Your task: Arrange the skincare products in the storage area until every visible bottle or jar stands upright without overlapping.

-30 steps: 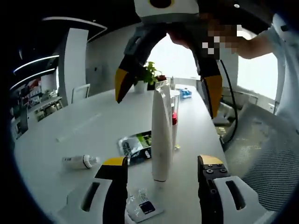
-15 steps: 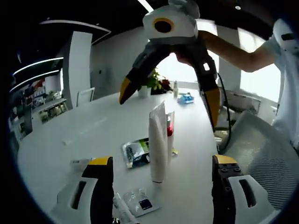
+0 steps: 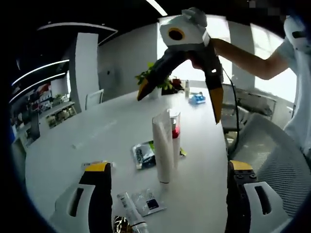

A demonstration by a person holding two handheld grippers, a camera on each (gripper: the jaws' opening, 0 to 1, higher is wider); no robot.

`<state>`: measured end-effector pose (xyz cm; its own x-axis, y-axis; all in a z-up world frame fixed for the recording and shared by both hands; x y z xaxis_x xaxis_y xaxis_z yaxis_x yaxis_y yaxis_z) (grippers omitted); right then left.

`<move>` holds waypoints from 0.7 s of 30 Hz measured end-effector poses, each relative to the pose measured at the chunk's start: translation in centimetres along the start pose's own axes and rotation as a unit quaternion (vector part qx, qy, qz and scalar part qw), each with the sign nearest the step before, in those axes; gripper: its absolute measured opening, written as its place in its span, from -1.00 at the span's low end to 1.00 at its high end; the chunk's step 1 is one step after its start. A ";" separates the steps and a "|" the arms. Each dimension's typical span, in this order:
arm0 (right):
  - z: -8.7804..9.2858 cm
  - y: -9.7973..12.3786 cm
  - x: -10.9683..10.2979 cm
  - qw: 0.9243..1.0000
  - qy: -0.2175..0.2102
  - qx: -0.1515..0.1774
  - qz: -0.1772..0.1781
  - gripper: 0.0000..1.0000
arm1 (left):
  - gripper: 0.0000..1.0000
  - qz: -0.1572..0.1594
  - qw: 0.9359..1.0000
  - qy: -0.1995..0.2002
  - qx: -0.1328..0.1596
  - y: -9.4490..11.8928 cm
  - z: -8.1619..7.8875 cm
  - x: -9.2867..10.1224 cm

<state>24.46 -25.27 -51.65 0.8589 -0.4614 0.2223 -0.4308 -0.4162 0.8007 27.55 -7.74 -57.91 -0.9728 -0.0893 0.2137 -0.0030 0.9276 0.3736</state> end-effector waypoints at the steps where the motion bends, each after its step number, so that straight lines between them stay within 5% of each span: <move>1: 0.2 0.1 -0.2 1.000 -0.004 0.002 0.001 0.99 | 0.94 -0.003 1.000 0.003 0.007 0.2 -0.1 0.0; 21: 2.7 0.8 -2.8 0.996 -0.047 0.022 0.071 0.99 | 0.94 -0.067 0.997 0.031 0.036 2.7 -1.4 0.6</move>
<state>20.94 -26.45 -53.18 0.7599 -0.5884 0.2763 -0.5591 -0.3749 0.7395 27.27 -5.79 -55.56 -0.9465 -0.2345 0.2217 -0.1512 0.9292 0.3373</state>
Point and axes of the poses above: the point that each gripper's makers call its tool centre point, and the gripper's own axes: y roughly backward along the fingers, x roughly to its right, z roughly out of its underside, the point moved 8 cm from there along y, roughly backward along the fingers, and after that the axes turned 13 degrees about y, right-handed, at the moved point
